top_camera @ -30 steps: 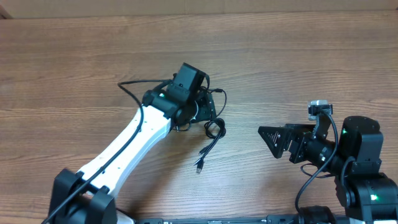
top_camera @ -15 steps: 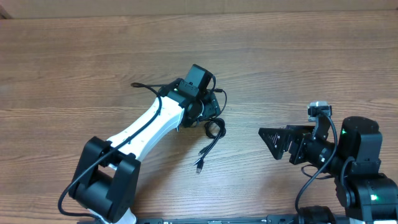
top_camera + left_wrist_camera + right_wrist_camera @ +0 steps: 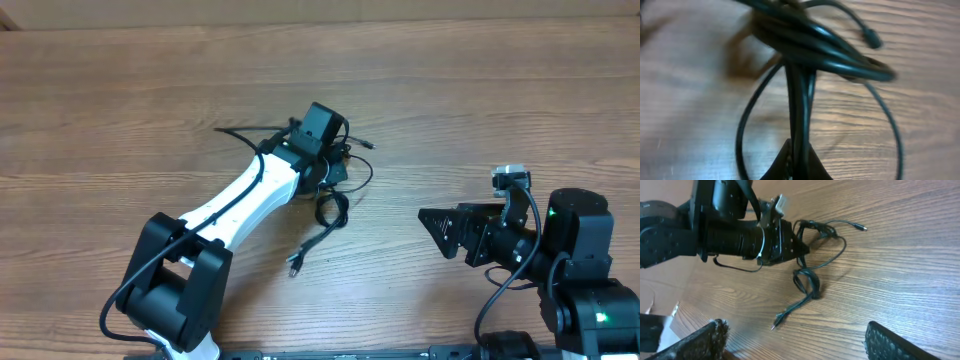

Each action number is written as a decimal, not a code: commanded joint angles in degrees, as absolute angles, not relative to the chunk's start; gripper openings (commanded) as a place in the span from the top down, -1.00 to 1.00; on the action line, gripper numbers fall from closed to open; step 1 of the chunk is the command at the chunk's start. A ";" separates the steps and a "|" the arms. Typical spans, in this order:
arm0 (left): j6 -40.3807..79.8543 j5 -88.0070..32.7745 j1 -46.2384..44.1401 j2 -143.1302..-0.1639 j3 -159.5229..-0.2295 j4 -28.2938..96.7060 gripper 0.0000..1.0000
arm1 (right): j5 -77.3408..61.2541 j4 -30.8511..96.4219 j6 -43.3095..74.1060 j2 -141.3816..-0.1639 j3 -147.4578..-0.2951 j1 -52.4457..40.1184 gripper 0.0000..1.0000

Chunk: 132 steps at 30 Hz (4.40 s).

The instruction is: Untangle cables

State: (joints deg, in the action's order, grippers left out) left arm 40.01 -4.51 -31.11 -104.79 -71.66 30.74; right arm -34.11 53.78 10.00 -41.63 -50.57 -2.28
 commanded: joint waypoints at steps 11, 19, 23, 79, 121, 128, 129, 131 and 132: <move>-31.11 -9.98 -31.24 -78.70 -71.92 32.97 0.92 | -31.81 51.11 5.02 -41.43 -53.71 -2.52 -0.58; -42.46 -21.19 -31.31 -74.37 -71.92 33.21 0.92 | -51.70 51.00 -10.96 -41.43 -55.57 -2.52 -0.66; -49.58 -30.61 -31.33 -74.06 -71.92 33.30 0.92 | -49.98 50.17 -11.03 -41.43 -55.59 -2.50 -0.67; -10.55 -43.57 -31.14 -69.56 -71.92 29.76 -1.00 | -44.88 46.39 -19.66 -41.39 -59.24 -2.50 0.92; 16.93 -54.04 -36.01 -75.35 -71.90 16.08 0.92 | -49.82 37.78 -1.30 -41.39 -59.24 -2.52 0.92; 16.95 -53.84 -35.29 -75.53 -71.90 12.99 0.92 | -39.27 42.50 -1.52 -41.39 -59.24 -2.50 -1.00; 16.93 -53.82 -35.05 -75.53 -71.90 13.02 0.92 | -36.71 43.46 -1.50 -41.39 -59.24 -2.50 -1.00; 16.95 -53.84 -34.46 -75.53 -71.90 13.06 0.92 | -32.14 45.36 -1.50 -41.39 -59.24 -2.50 -1.00; 16.95 -53.84 -34.24 -75.53 -71.90 13.04 0.92 | -30.02 46.26 -1.50 -41.39 -59.24 -2.50 -1.00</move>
State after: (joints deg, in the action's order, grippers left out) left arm 16.62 -53.82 -35.24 -75.42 -71.61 13.69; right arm -39.53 45.01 -1.50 -41.74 -57.52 -2.31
